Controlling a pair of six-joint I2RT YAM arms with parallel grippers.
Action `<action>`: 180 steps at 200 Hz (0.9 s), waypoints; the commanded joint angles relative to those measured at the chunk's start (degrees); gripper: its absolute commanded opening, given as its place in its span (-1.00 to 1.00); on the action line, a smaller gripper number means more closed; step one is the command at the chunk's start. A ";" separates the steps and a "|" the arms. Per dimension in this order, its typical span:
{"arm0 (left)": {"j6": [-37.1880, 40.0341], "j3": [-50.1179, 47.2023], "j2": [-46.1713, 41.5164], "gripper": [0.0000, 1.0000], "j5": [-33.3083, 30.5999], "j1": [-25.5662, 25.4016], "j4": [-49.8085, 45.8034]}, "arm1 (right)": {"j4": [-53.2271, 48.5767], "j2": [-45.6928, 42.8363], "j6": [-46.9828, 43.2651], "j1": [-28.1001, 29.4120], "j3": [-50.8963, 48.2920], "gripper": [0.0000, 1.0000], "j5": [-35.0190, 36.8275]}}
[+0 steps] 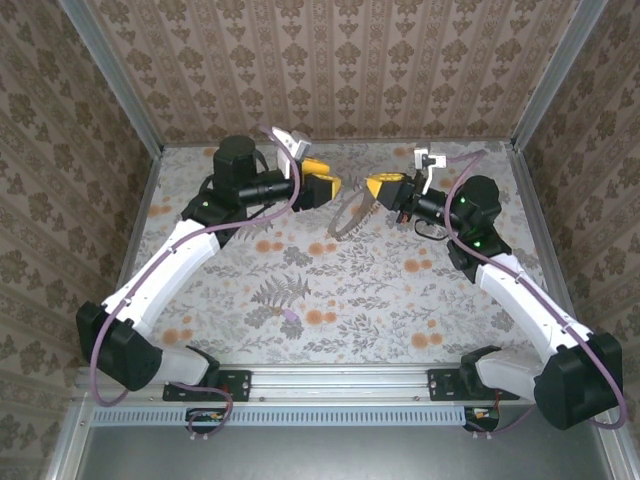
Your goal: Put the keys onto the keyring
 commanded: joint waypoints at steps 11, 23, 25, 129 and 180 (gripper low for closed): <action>-6.93 -1.20 -1.14 0.15 -1.96 0.06 8.64 | 15.21 0.45 5.25 1.16 -1.44 -1.00 6.51; -7.71 -1.03 -0.77 0.10 -1.69 0.06 9.31 | 17.15 0.54 5.74 1.58 -1.70 -1.00 7.73; -7.84 -0.98 -0.68 0.09 -1.55 0.06 9.46 | 17.47 0.54 5.86 1.62 -1.76 -1.00 7.94; -9.96 3.91 6.27 -0.37 3.51 -5.79 13.24 | 25.03 2.76 8.46 4.20 -1.49 -1.00 12.53; -7.68 4.46 5.98 -0.35 1.96 -6.49 11.49 | 25.64 3.26 9.06 4.34 -2.26 -1.00 12.88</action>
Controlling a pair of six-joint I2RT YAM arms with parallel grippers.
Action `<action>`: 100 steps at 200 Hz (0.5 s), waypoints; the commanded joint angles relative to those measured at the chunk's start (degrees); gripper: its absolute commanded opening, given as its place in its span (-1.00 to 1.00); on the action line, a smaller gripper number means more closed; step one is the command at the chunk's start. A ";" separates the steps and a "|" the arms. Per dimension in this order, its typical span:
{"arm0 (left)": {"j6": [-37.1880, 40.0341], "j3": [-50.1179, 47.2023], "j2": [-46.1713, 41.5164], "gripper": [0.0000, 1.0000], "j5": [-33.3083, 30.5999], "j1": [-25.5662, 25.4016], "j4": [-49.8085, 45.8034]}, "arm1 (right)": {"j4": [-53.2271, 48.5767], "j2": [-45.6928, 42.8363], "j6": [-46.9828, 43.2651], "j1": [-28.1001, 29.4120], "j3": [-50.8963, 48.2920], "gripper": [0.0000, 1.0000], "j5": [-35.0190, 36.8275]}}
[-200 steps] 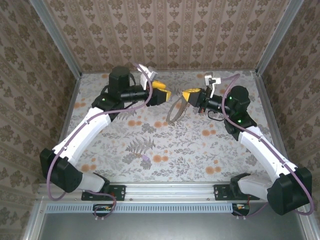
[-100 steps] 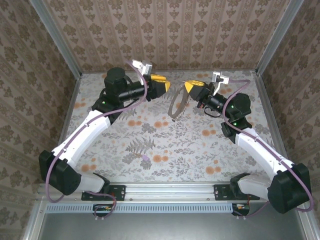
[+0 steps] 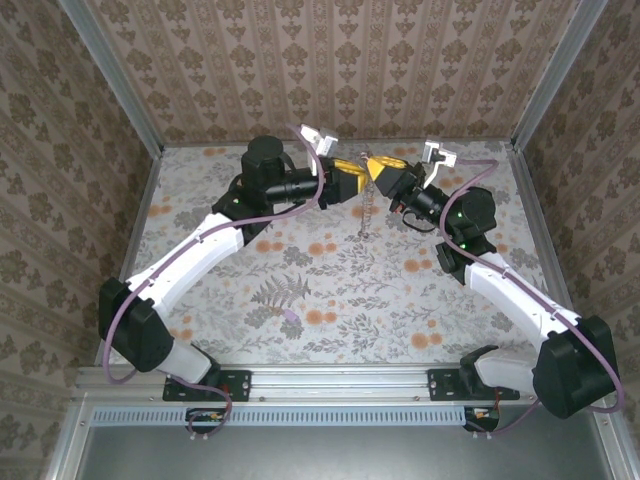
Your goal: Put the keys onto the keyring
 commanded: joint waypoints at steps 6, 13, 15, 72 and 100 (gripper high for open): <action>2.45 1.71 -1.46 -0.34 -0.48 0.30 -0.32 | 4.96 -0.06 1.05 0.36 -0.13 -1.00 1.23; 2.73 1.35 -2.09 -0.34 -0.73 0.49 -0.59 | 4.93 -0.15 1.06 0.42 -0.17 -1.00 1.21; 2.88 1.22 -2.30 -0.34 -0.81 0.61 -0.67 | 4.95 -0.15 1.06 0.38 -0.21 -1.00 1.22; 3.27 -1.71 -7.21 -0.33 -1.00 3.68 -0.58 | 4.46 -0.58 1.36 0.41 -0.58 -1.00 0.85; 1.83 -1.46 -7.35 -0.36 2.11 3.86 1.38 | 5.16 -0.08 2.01 0.39 -0.59 -1.00 0.76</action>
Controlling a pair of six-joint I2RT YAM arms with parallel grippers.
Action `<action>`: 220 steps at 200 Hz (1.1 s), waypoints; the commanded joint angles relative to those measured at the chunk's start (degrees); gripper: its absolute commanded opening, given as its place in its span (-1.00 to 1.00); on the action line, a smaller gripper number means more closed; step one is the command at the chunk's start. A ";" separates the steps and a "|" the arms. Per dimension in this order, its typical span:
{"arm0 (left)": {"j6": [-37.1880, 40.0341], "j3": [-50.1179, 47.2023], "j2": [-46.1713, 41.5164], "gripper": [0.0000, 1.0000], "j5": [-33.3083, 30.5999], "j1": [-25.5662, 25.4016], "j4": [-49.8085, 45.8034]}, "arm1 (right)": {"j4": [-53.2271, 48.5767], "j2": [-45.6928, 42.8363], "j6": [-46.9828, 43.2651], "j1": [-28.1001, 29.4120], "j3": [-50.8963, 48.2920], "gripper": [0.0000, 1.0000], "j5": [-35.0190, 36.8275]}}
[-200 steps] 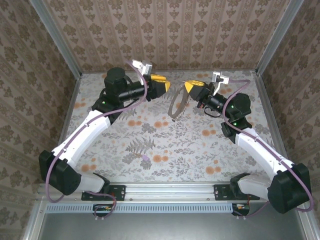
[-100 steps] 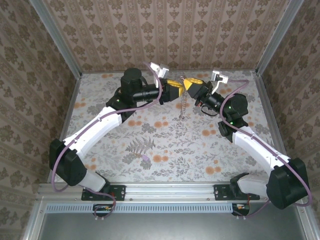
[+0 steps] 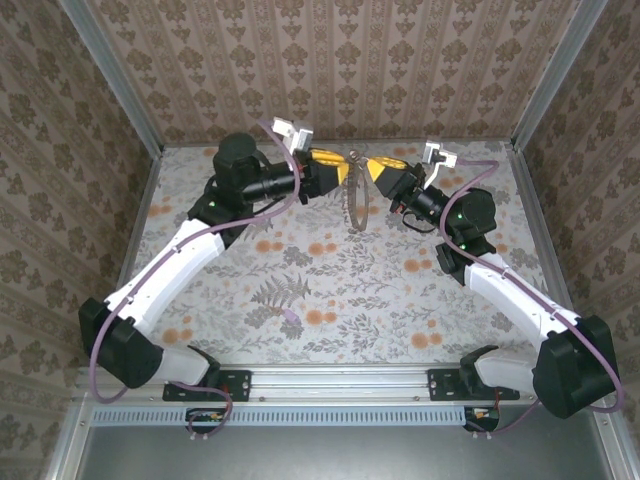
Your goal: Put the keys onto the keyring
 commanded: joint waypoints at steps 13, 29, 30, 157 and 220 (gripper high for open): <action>-1.64 -0.09 -0.47 -0.39 4.39 0.10 4.03 | 4.84 0.32 1.41 0.41 -0.02 -1.00 0.67; -3.69 -0.11 0.20 -0.42 6.21 0.06 6.17 | 5.55 0.87 2.03 0.37 0.23 -1.00 0.33; -3.77 -0.13 0.20 -0.42 6.29 0.04 6.29 | 5.56 0.89 2.04 0.41 0.28 -1.00 0.34; -7.27 0.62 3.32 -0.40 8.21 0.02 10.26 | 7.29 2.02 3.80 0.62 0.76 -1.00 -0.60; -7.59 1.16 4.27 -0.45 9.00 -0.50 11.33 | 7.76 2.82 3.98 1.16 1.12 -1.00 -0.84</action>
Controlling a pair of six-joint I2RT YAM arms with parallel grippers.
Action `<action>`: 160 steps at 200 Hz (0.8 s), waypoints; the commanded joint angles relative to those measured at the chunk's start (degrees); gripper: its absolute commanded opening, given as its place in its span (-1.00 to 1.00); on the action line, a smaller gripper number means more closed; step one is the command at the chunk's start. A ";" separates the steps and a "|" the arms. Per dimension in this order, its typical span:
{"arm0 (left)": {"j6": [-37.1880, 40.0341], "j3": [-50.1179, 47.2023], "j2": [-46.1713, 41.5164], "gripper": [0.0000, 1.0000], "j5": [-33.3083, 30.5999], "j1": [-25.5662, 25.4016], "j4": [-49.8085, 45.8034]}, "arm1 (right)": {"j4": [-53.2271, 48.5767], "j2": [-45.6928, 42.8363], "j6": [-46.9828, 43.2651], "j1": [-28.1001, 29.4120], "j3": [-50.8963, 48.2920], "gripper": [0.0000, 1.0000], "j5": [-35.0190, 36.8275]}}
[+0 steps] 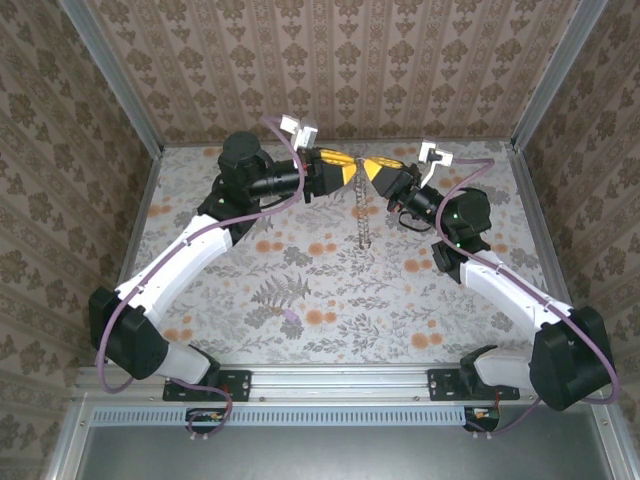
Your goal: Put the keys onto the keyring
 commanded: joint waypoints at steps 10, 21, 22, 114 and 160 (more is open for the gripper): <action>-0.84 1.22 0.77 -0.46 1.81 -0.35 2.61 | 4.28 0.40 0.80 0.61 1.22 -1.00 -0.59; -0.82 1.25 0.96 -0.47 1.92 -0.44 2.57 | 4.32 0.46 0.90 0.69 1.34 -1.00 -0.70; -0.82 1.20 0.93 -0.47 1.91 -0.44 2.57 | 4.37 0.44 0.86 0.69 1.35 -1.00 -0.67; -0.14 0.86 1.19 -0.28 0.16 -0.31 2.34 | 3.91 0.17 0.56 0.96 0.98 -1.00 -0.93; -0.35 -0.16 0.23 -0.18 -1.00 0.44 2.83 | 3.53 -0.03 0.24 1.00 0.74 -1.00 -0.71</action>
